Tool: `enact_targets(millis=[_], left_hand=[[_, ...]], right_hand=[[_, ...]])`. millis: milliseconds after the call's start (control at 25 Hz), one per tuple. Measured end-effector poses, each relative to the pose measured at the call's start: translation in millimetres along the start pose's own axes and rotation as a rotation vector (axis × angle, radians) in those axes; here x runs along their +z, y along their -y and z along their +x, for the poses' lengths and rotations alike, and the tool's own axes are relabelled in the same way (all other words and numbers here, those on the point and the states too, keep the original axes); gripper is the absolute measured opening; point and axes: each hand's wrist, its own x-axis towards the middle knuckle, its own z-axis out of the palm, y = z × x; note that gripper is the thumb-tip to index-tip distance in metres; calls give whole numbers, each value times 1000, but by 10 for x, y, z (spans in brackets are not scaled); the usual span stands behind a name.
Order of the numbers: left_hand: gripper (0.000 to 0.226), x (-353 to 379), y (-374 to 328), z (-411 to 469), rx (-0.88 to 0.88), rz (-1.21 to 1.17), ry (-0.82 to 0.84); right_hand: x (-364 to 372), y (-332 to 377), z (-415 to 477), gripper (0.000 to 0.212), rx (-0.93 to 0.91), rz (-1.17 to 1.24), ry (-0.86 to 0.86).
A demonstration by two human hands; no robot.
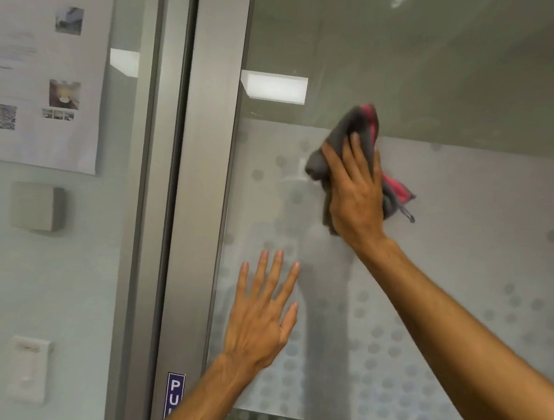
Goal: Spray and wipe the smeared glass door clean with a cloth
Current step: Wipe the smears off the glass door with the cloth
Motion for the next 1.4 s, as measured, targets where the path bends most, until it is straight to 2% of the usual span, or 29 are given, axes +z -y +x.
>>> enact_targets(millis=[80, 120, 280, 360, 440, 600, 680, 760, 960, 1080, 1200, 1280, 1400], left_hand=[[75, 41, -136, -7, -8, 1, 12], [76, 52, -177, -6, -19, 1, 16], [69, 86, -186, -17, -30, 11, 25], [70, 109, -156, -41, -16, 21, 33], [71, 125, -134, -53, -2, 32, 25], [71, 136, -134, -52, -10, 34, 4], [70, 132, -138, -52, -16, 20, -13], [68, 115, -107, -58, -24, 13, -37], [69, 15, 45, -53, -97, 0, -54], [74, -7, 73, -107, -83, 6, -26], [75, -29, 63, -129, -69, 44, 17], [74, -42, 62, -123, -86, 52, 40], [72, -36, 68, -134, -108, 62, 65]], right_hand=[[141, 242, 308, 48, 57, 61, -29], [219, 371, 334, 49, 0, 60, -8], [402, 640, -255, 57, -648, -32, 271], [318, 472, -300, 57, -772, -63, 329], [197, 232, -101, 56, -624, -59, 241], [-132, -315, 249, 49, 32, 29, -75], [-145, -353, 186, 50, 176, 66, -179], [-68, -253, -54, 53, 133, 22, -171], [123, -44, -1310, 61, -296, -71, 6], [130, 28, -2075, 66, -556, -62, 204], [23, -123, -2168, 59, -739, -74, 310], [-58, -240, -1923, 63, -724, -98, 285], [-217, -407, -1408, 63, -462, -99, 166]])
